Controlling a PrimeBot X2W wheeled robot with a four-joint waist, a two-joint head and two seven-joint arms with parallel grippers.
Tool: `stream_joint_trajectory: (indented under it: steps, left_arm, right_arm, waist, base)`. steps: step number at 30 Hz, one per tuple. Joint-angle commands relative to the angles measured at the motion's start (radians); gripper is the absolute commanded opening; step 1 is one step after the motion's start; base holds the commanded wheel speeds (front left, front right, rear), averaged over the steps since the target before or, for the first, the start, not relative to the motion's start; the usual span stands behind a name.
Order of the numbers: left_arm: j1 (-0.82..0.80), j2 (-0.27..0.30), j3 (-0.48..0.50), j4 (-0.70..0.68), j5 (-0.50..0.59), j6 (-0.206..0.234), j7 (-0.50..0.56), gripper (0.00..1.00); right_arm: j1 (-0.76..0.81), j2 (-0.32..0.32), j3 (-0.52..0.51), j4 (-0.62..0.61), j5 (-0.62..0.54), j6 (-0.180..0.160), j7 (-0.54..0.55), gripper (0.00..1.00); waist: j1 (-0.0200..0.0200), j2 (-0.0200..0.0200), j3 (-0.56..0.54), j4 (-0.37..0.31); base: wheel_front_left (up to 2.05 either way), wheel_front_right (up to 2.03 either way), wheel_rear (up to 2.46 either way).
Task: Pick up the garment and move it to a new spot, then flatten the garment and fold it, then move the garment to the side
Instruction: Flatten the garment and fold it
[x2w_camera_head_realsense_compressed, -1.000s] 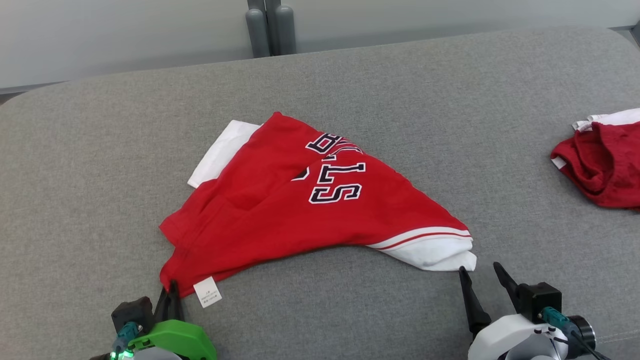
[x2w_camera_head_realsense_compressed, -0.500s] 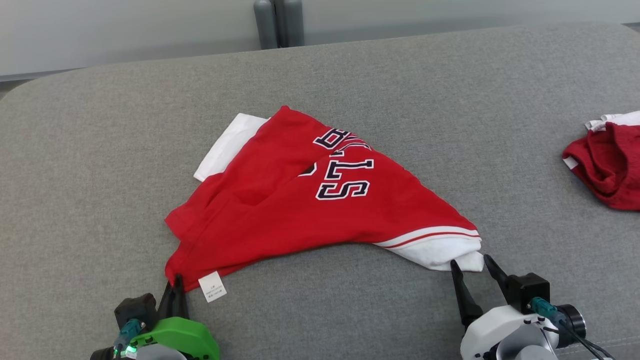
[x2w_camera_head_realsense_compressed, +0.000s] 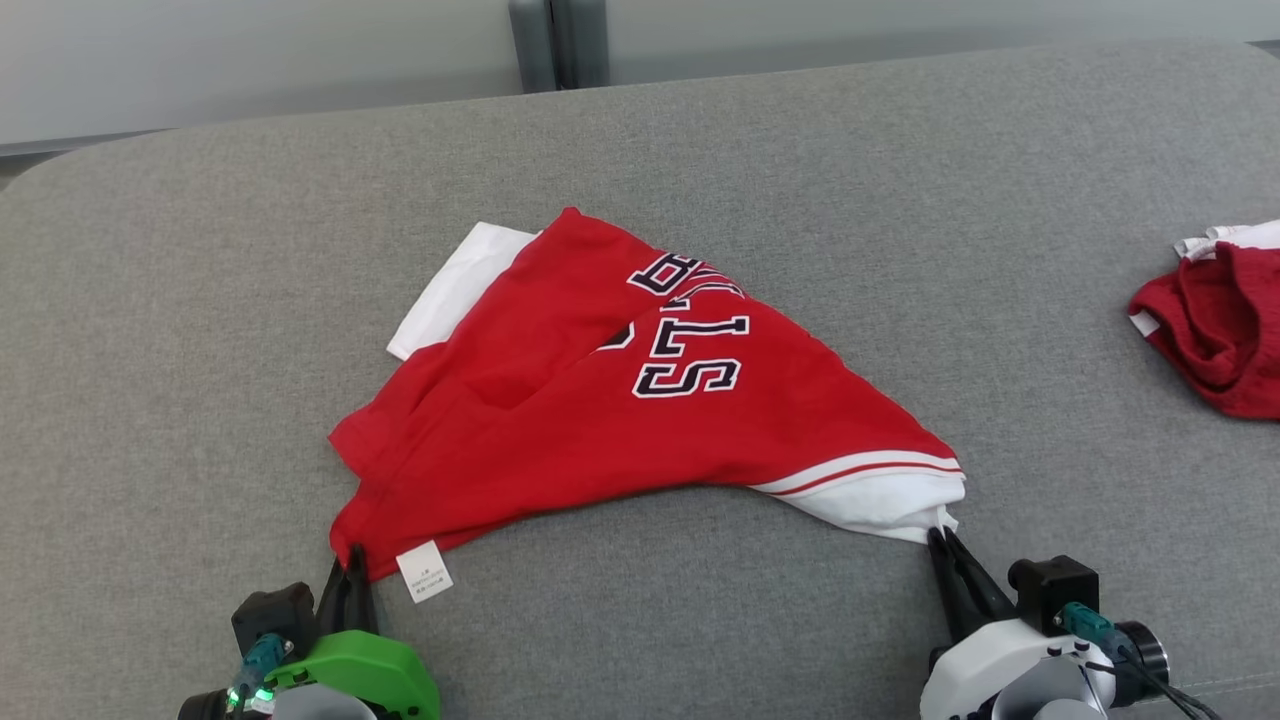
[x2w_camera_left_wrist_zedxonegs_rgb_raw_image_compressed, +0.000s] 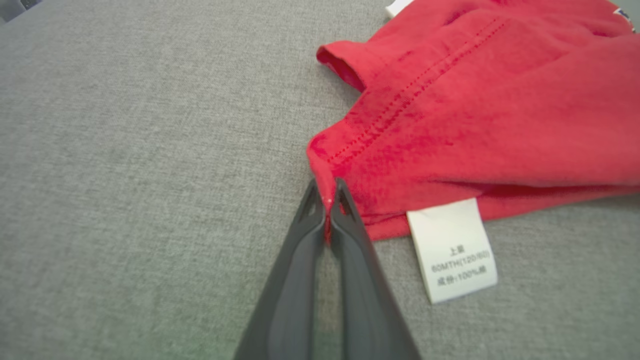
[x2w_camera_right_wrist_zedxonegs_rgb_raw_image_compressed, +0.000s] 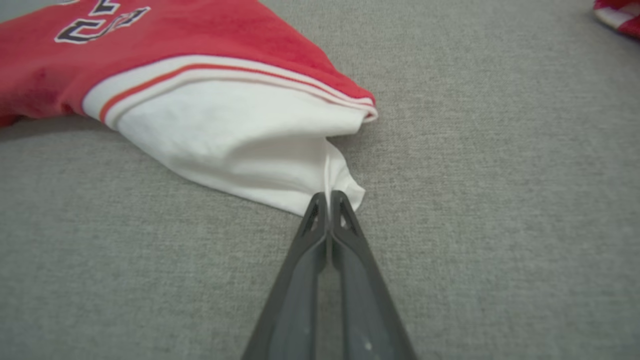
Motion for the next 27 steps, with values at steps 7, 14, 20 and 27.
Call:
stream_joint_trajectory:
  steps: [7,14,20,27]
  left_arm:
    - [-0.009,0.003,0.017,-0.065,0.031,-0.006,0.001,0.0]
    - [-0.035,0.004,0.047,-0.229,0.075,-0.032,0.001,0.0]
    - [-0.136,0.04,0.082,-0.353,0.157,-0.083,0.001,0.0]
    - [-0.342,0.124,0.09,-0.416,0.215,-0.131,0.001,0.0]
  right_arm:
    - [-0.008,-0.002,0.004,-0.076,0.035,-0.001,0.0,0.0]
    - [-0.019,-0.002,0.02,-0.248,0.118,-0.001,0.0,0.0]
    - [-0.099,-0.021,-0.01,-0.38,0.182,-0.001,0.0,0.0]
    - [-0.284,-0.086,-0.047,-0.477,0.254,-0.001,0.0,0.0]
  waist:
    - [0.0,0.0,-0.021,-0.005]
    - [0.0,0.0,-0.092,-0.017]
    - [0.0,0.0,-0.151,-0.025]
    - [0.0,0.0,-0.173,-0.031]
  base:
    - [0.0,0.0,0.0]
    - [0.0,0.0,0.0]
    - [0.0,0.0,0.0]
    - [0.0,0.0,0.0]
